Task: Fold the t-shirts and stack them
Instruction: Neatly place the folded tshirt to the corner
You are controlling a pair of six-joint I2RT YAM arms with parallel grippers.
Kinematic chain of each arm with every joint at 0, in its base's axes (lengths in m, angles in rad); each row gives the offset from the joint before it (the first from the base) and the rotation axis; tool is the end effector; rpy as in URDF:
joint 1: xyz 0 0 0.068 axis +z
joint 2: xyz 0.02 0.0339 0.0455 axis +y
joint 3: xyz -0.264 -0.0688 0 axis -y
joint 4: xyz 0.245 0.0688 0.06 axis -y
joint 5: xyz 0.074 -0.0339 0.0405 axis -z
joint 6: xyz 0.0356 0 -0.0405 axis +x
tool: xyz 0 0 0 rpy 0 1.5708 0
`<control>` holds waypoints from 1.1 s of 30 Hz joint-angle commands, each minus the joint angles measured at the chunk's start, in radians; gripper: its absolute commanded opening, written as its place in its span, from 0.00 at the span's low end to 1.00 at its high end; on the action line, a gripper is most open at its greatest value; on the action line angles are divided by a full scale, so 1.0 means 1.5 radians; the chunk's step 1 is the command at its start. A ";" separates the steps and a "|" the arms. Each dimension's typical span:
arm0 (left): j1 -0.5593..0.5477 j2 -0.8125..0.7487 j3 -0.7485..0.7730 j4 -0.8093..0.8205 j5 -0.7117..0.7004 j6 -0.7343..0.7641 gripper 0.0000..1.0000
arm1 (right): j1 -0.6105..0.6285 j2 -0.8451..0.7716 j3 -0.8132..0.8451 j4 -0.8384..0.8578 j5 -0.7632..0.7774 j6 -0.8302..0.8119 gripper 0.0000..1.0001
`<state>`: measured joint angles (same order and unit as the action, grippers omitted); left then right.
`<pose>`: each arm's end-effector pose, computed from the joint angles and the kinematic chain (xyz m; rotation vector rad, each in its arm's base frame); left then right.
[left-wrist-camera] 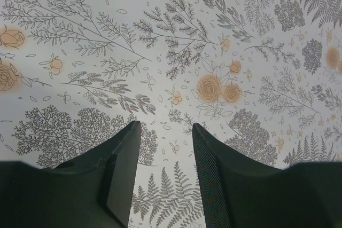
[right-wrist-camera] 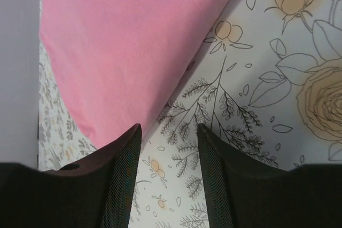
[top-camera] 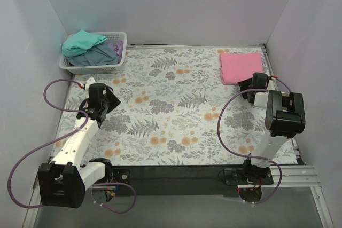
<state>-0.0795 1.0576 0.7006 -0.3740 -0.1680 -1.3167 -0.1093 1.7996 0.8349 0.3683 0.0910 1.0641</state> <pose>0.2219 -0.0117 0.2413 -1.4318 1.8595 -0.5217 0.3568 -0.0424 0.1420 1.2614 1.8016 0.4463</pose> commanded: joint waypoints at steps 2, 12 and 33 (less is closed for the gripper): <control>0.005 0.005 0.018 0.000 0.004 0.004 0.42 | -0.001 0.051 0.004 0.069 0.030 0.072 0.52; 0.005 0.028 0.023 -0.003 0.008 0.007 0.41 | -0.005 0.135 0.074 0.089 0.045 0.104 0.34; 0.006 0.063 0.031 -0.010 0.009 0.009 0.41 | -0.036 0.283 0.278 0.088 -0.020 0.041 0.25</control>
<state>-0.0757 1.1557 0.7067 -0.3893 -0.1524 -1.3159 -0.1574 2.2059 1.2430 0.5377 0.0586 1.1564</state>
